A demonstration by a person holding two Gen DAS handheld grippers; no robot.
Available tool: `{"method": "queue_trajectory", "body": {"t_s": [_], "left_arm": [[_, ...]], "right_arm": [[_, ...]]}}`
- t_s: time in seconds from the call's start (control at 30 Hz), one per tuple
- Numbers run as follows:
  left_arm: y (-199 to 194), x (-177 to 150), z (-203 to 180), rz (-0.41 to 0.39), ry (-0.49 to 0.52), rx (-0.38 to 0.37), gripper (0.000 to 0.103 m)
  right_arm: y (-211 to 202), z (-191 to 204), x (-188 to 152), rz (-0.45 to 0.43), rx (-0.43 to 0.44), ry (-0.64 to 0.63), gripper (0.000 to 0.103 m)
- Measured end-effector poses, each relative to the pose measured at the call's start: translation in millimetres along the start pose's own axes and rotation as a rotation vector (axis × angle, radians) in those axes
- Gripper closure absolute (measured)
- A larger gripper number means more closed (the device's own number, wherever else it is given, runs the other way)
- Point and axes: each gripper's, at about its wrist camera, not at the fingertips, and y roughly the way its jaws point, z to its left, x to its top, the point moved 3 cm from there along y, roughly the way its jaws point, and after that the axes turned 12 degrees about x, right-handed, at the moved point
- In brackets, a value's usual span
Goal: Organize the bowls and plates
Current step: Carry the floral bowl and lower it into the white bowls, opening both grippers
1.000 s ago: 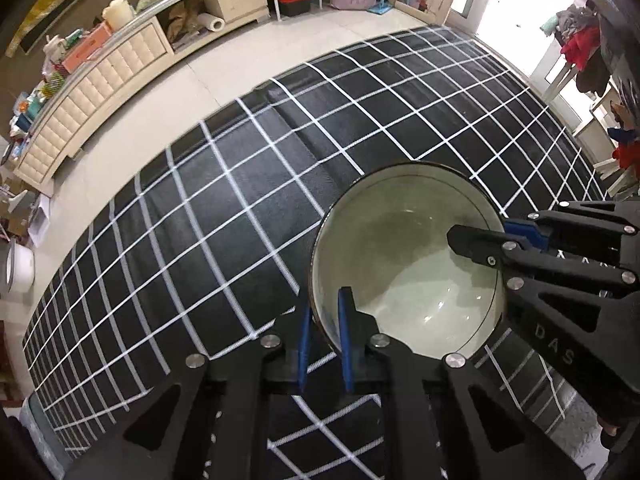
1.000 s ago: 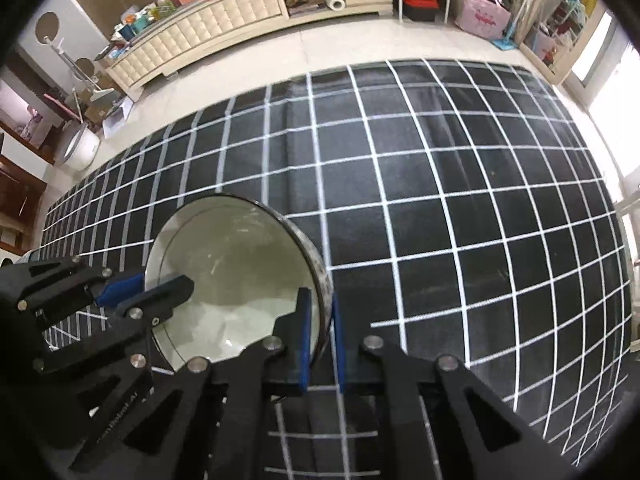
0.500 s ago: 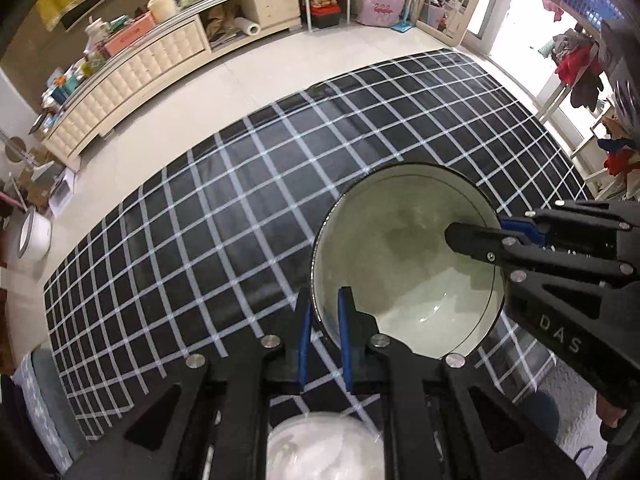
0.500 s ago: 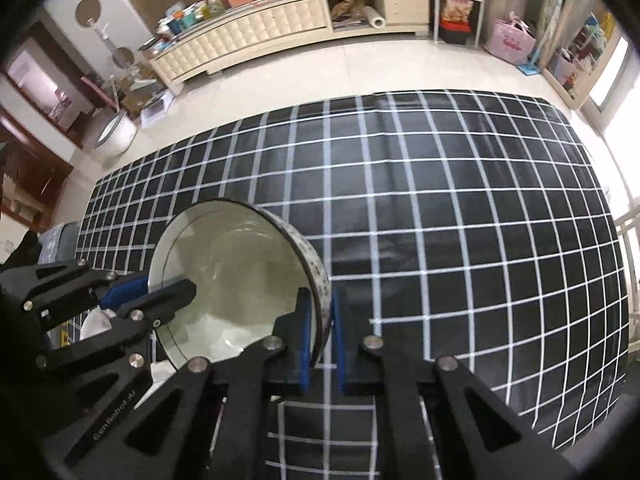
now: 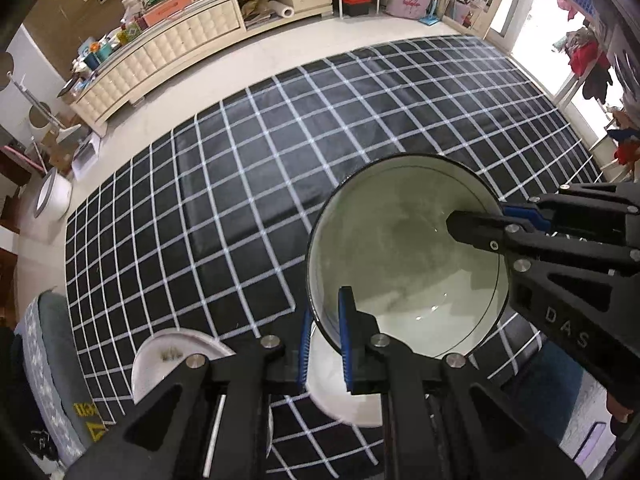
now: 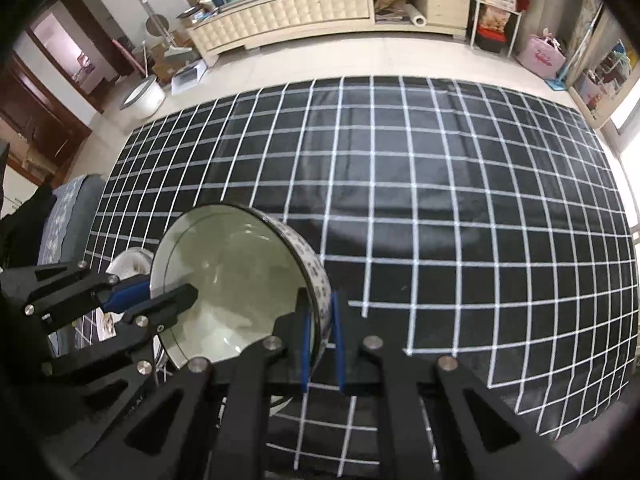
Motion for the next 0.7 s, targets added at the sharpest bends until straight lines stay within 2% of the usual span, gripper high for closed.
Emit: {"method": "queue_trajectory", "body": {"t_s": [0.27, 0.47, 0.7], "left_arm": [[2, -41, 2, 0.028, 0.002, -0.002, 0.092], [11, -57, -2, 0.052, -0.006, -0.018, 0.092], [21, -66, -4, 0.075, -0.005, -0.003, 0.092]], "right_arm": [[13, 17, -27, 0.036, 0.008, 0.001, 0.09], [22, 19, -41, 0.059, -0.002, 0.003, 0.09], [38, 23, -47, 0.083, -0.012, -0.009, 0.09]]}}
